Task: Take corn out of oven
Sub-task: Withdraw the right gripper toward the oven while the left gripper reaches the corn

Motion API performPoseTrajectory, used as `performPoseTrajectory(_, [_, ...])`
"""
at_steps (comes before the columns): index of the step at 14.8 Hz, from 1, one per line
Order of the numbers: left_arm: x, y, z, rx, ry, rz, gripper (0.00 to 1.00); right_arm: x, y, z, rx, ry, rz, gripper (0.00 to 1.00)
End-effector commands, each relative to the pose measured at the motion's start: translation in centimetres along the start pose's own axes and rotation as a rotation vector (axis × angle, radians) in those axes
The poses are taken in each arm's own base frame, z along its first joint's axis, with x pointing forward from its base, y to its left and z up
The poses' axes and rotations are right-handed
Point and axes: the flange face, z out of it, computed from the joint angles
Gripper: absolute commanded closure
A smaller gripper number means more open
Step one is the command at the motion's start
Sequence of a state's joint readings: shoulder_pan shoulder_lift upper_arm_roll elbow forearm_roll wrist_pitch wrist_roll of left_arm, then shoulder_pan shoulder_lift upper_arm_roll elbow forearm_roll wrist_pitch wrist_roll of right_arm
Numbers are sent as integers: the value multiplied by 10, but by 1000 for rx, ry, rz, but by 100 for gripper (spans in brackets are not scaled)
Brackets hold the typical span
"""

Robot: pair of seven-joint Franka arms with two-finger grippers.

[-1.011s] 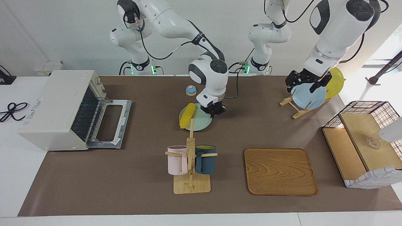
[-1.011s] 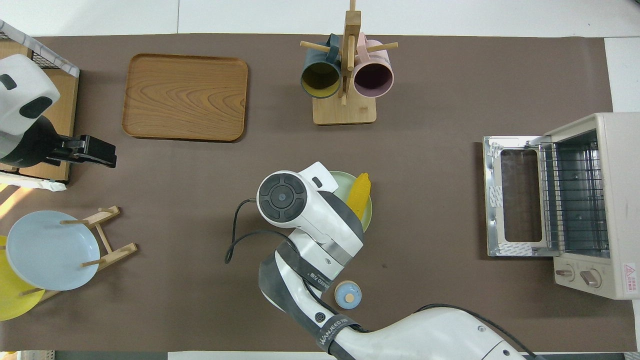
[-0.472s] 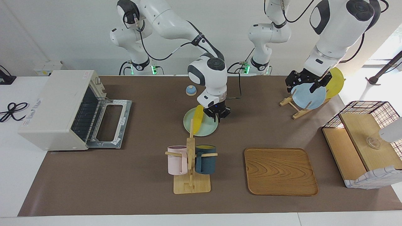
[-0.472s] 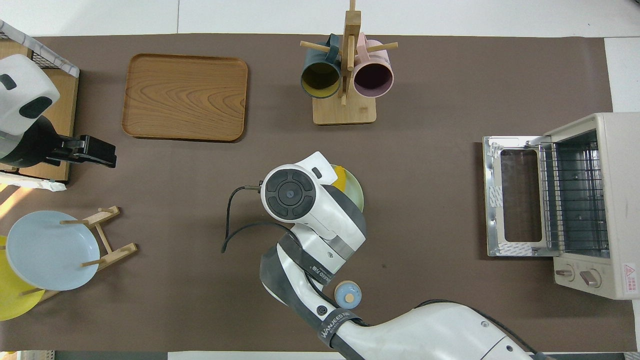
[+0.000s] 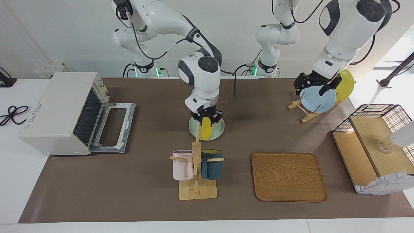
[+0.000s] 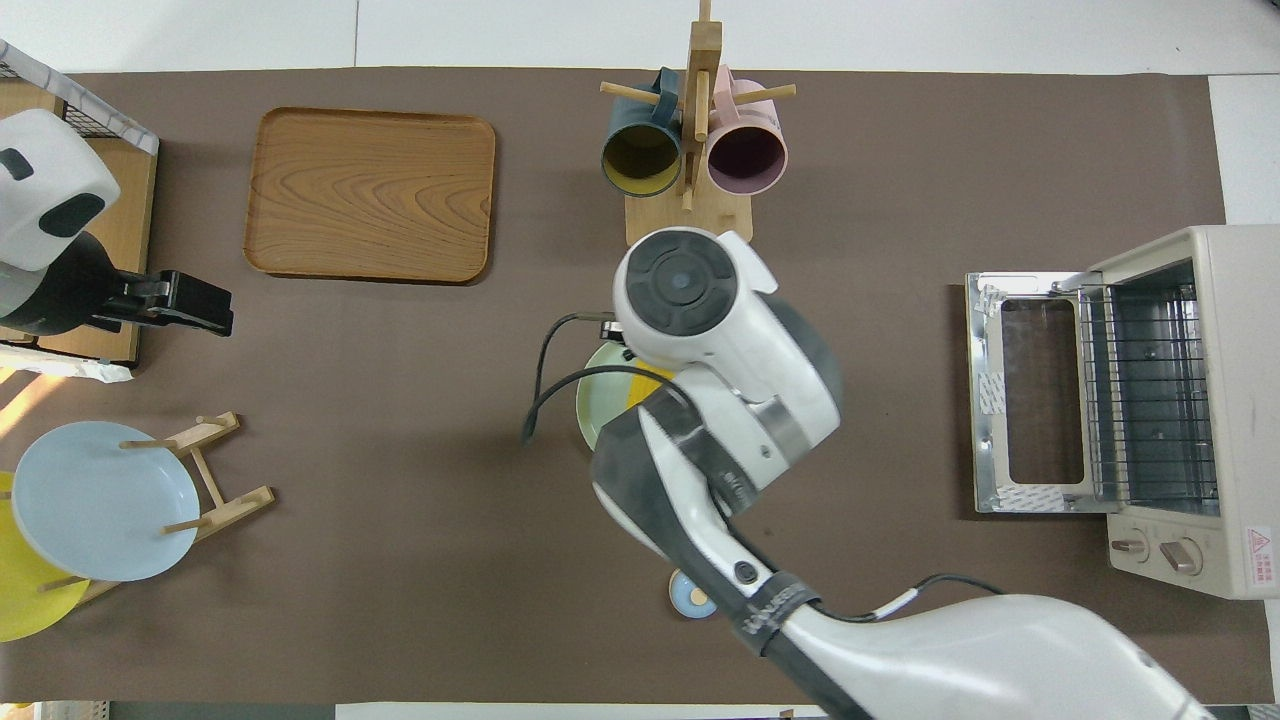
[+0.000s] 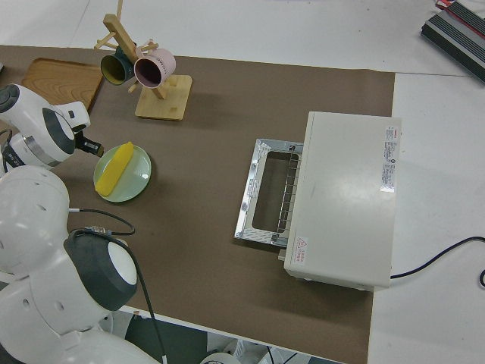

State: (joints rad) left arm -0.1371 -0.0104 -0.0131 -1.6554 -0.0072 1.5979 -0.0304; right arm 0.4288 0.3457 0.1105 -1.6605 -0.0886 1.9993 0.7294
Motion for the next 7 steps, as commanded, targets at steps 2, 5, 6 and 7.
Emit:
performPoseTrajectory(2, [-4, 24, 0, 17, 8, 46, 0, 24, 124, 7, -57, -74, -60, 46])
performPoseTrajectory(5, [-11, 70, 12, 0, 28, 51, 0, 30, 185, 36, -63, -111, -57, 46])
performPoseTrajectory(6, [-13, 92, 17, -30, 33, 44, 0, 29, 191, 44, -44, -75, -53, 47])
performPoseTrajectory(7, [-16, 109, 28, -44, 31, 42, 0, 20, 194, 57, -37, -58, -61, 49])
